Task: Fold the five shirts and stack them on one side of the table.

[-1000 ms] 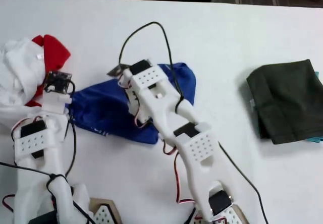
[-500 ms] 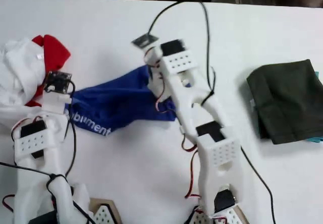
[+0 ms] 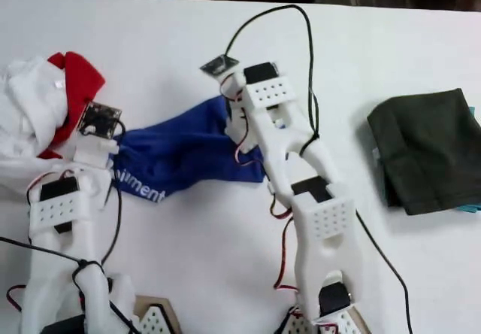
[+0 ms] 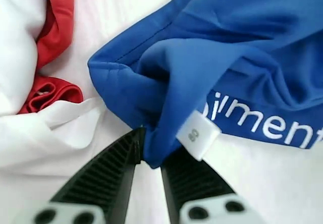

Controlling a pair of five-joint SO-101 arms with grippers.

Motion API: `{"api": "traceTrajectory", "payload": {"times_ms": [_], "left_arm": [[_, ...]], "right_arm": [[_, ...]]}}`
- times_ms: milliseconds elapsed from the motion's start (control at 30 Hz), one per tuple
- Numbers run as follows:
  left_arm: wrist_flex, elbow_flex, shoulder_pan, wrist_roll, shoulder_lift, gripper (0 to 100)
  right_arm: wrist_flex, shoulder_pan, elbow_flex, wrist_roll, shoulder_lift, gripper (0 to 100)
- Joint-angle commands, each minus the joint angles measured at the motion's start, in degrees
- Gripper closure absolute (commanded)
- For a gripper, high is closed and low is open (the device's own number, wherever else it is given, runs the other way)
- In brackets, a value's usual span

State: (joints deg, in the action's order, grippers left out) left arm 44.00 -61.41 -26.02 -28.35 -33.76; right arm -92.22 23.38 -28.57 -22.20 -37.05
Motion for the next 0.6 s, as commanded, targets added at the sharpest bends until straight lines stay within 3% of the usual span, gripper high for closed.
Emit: {"api": "traceTrajectory", "payload": {"times_ms": [0,100,333,567], "left_arm": [[-0.62,2.24,0.79,-0.26,-0.7,97],[-0.62,2.24,0.79,-0.26,-0.7,97],[-0.79,2.24,0.79,-0.26,-0.7,97],[-0.79,2.24,0.79,-0.26,-0.7,97]], "right_arm": [[0.4,-0.31,-2.02,-0.53,0.31,81.2],[1.01,0.04,-2.29,-0.18,0.4,81.9],[-3.91,0.04,-9.67,-0.09,0.4,97.8],[-4.97,-0.22,-10.46,-0.09,0.4,97.8]]}}
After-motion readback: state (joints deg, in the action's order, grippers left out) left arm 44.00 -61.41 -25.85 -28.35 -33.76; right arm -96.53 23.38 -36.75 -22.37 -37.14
